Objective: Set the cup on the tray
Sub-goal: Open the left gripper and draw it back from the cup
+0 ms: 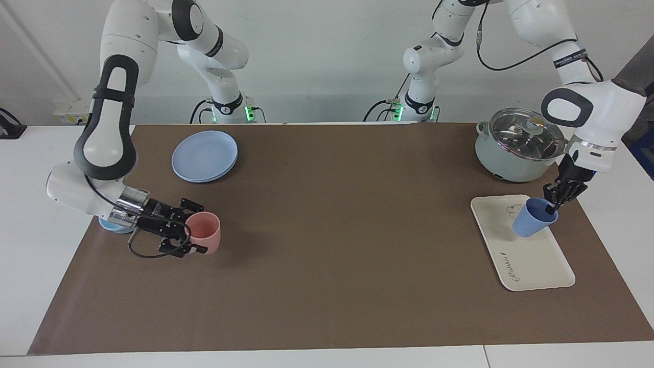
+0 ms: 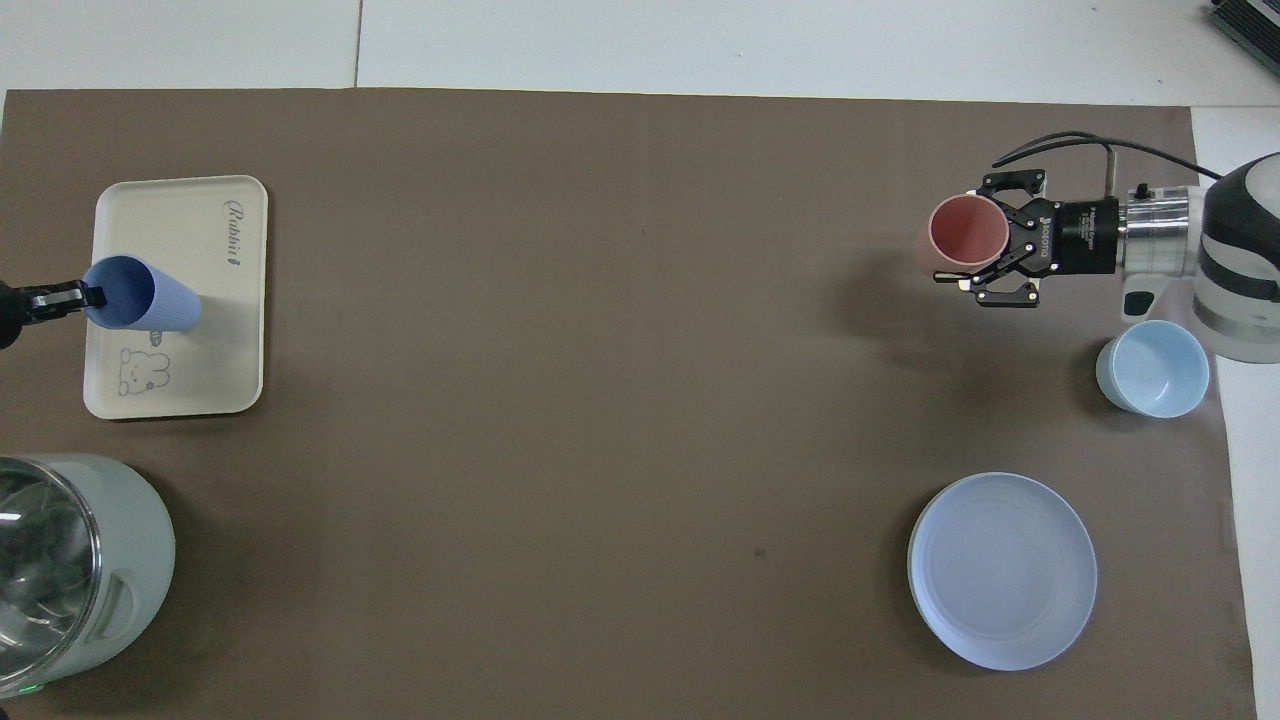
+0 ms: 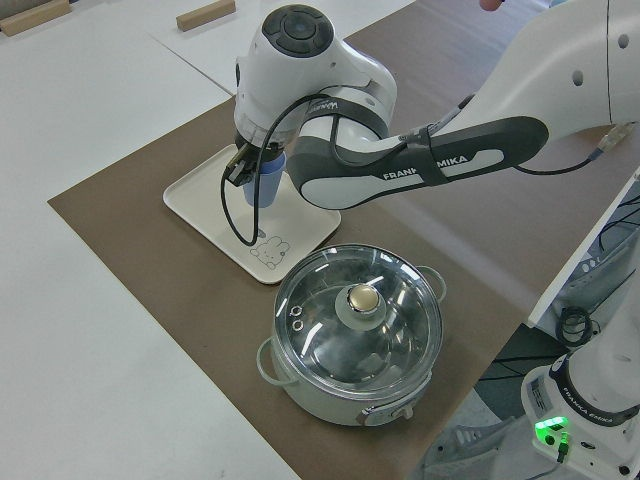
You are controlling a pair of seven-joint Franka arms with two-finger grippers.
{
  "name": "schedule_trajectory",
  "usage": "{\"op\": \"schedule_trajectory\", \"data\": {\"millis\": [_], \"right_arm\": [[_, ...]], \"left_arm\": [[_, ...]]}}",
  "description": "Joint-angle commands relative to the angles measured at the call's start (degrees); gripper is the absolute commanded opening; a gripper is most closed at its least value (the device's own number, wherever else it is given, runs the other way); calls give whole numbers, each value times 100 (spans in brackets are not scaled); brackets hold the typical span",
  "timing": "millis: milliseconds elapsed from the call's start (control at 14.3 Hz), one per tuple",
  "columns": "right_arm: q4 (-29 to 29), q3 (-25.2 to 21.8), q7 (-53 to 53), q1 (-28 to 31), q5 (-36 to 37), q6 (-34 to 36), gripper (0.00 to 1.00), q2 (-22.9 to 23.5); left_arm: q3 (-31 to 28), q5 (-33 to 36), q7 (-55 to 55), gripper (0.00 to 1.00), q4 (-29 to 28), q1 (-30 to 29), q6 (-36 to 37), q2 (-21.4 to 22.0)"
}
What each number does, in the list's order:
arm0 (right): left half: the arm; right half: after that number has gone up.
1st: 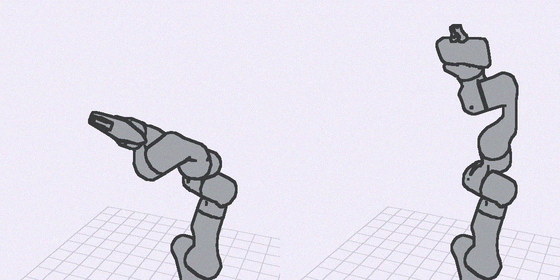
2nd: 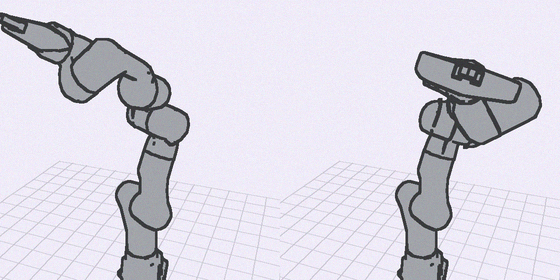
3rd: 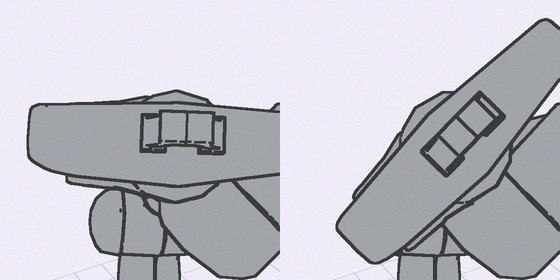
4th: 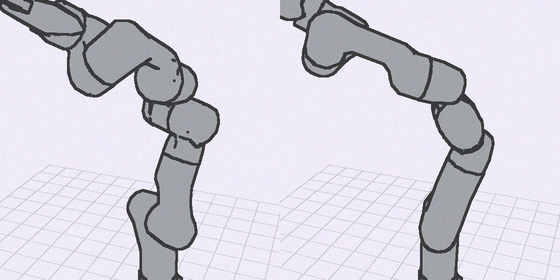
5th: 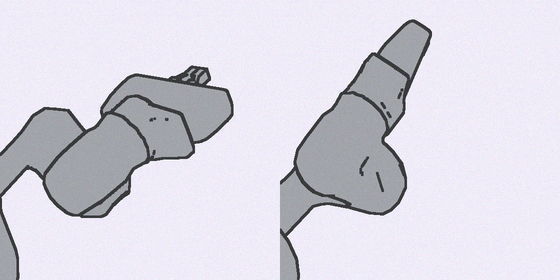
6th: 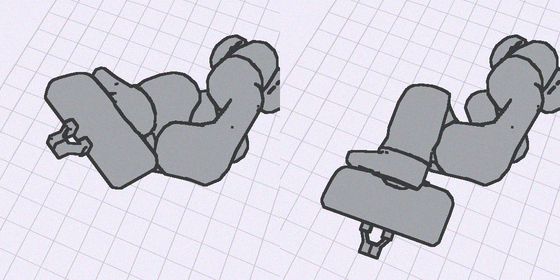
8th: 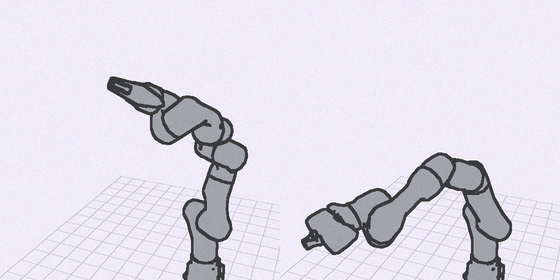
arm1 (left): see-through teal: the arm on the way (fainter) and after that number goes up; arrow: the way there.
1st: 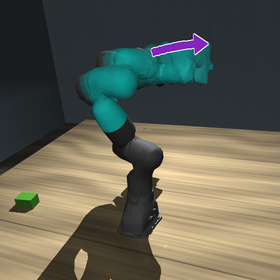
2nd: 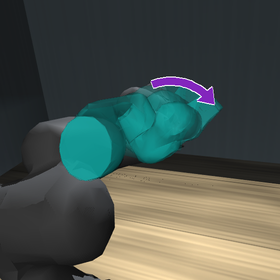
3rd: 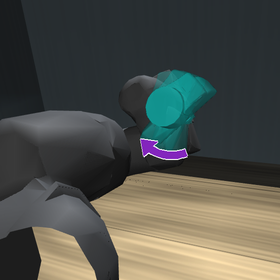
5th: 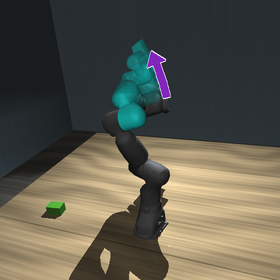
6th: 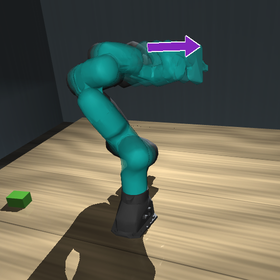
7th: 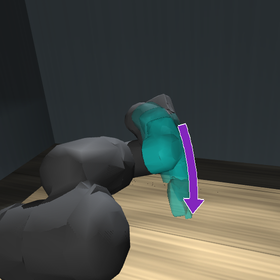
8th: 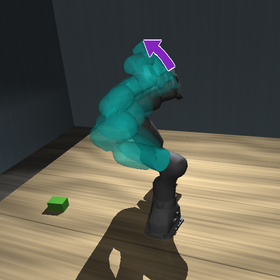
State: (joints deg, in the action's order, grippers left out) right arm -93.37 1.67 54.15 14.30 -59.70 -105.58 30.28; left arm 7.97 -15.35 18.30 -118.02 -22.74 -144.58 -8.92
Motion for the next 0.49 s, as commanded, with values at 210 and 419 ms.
{"op": "schedule_trajectory", "data": {"millis": [210,419], "right_arm": [[310,71,-317,327,-174,108,0,461],[319,71,-405,319,-261,-32,0,602]], "left_arm": [[-23,76,183,47,-510,51,-472,232],[-6,67,200,98,-530,59,-545,233]]}}
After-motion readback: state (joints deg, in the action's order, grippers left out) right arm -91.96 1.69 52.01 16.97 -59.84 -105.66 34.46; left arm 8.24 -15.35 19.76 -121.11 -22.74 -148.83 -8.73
